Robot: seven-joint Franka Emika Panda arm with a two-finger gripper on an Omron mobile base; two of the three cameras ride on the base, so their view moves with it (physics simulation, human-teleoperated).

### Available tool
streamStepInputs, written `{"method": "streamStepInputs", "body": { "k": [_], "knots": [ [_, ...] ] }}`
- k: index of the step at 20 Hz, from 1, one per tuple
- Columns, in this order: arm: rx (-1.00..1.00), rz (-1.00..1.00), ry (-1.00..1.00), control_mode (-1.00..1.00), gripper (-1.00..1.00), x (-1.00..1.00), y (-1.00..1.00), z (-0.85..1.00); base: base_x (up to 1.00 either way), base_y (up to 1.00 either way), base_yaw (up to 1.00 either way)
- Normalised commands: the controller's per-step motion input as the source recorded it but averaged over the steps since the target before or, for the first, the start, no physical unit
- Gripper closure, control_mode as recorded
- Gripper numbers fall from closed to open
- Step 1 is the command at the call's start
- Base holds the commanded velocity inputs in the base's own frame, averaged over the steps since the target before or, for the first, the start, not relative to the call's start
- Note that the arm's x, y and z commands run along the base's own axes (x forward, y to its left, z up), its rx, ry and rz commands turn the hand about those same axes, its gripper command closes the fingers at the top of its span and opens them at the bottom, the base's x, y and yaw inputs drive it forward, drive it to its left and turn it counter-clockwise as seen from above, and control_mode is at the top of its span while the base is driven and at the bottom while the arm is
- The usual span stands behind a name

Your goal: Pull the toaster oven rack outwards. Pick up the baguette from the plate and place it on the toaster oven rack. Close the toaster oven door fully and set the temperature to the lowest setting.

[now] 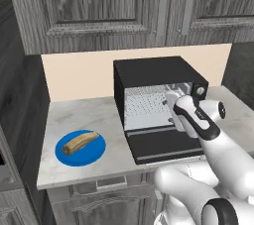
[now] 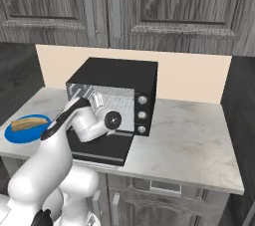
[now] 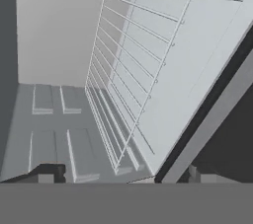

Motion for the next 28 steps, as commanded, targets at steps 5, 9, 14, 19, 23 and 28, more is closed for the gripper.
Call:
{"method": "streamStepInputs", "body": {
  "k": [5, 9, 14, 19, 23, 28],
  "knots": [
    [0.0, -0.04, 0.02, -1.0, -1.0, 0.1, 0.04, -0.1, 0.0, 0.0, 0.0],
    [0.0, -0.05, 0.0, -1.0, -1.0, 0.11, 0.09, -0.29, 0.0, 0.0, 0.0],
    [0.0, -0.04, 0.0, -1.0, -1.0, 0.05, 0.1, -0.32, 0.0, 0.0, 0.0],
    [0.0, -0.04, 0.0, -1.0, -1.0, 0.07, 0.1, -0.23, 0.0, 0.0, 0.0],
    [0.0, -0.04, -0.01, -1.0, -1.0, 0.02, 0.03, -0.01, 0.0, 0.0, 0.0],
    [0.0, -0.05, 0.0, -1.0, -1.0, 0.05, 0.01, -0.03, 0.0, 0.0, 0.0]
  ]
}}
